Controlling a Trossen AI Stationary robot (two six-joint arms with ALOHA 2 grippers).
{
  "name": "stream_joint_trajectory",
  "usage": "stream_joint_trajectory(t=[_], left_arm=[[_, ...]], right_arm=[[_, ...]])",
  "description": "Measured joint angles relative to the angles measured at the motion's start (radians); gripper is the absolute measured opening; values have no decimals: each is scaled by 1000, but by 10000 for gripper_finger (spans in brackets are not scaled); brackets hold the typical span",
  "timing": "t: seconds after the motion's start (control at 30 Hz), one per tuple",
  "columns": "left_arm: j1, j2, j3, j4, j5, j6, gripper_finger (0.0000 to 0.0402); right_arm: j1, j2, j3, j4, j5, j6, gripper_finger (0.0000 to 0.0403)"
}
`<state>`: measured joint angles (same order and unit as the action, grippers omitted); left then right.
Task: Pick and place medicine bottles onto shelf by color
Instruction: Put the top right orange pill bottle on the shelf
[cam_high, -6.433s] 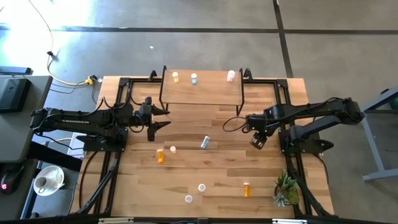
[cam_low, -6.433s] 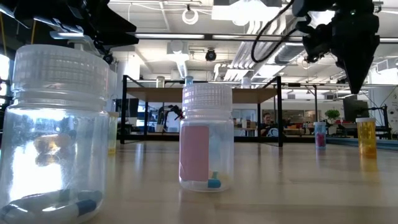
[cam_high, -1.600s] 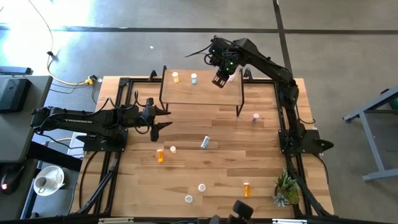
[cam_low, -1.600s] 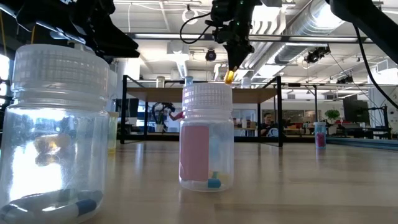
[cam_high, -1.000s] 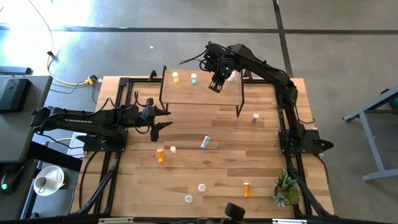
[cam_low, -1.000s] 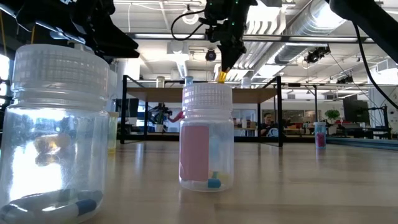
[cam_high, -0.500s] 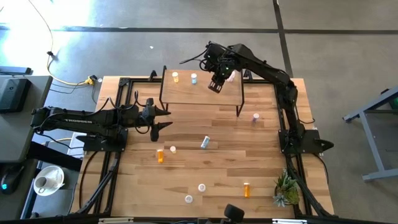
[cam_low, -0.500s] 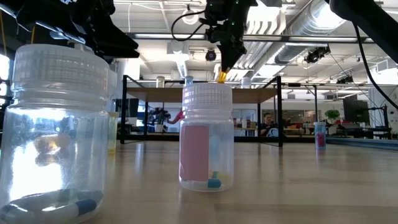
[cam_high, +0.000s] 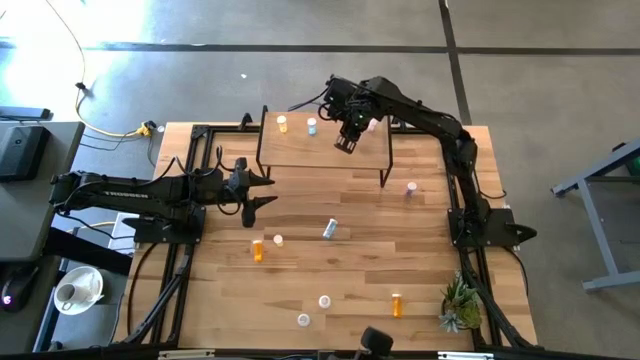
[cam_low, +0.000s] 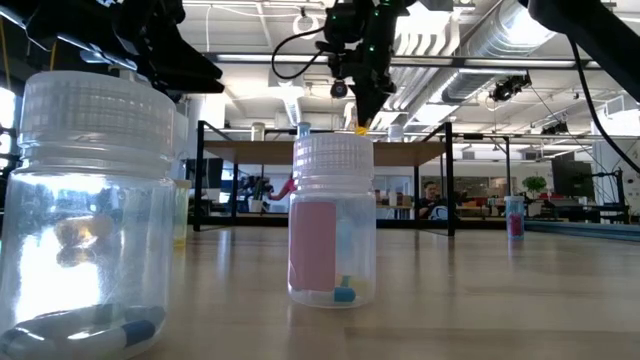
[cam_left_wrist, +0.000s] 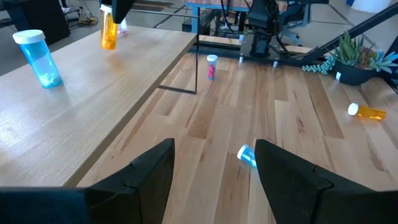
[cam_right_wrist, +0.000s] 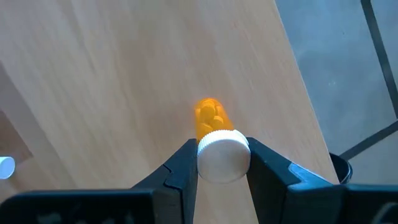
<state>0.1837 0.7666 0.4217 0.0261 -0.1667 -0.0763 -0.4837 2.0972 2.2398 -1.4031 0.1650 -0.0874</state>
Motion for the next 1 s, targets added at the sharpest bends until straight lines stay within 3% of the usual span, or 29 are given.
stream_joint_trajectory(t=[1.0], left_arm=[[0, 0, 0, -3, 0, 1, 211]], right_arm=[[-33, 0, 0, 17, -64, 15, 123]])
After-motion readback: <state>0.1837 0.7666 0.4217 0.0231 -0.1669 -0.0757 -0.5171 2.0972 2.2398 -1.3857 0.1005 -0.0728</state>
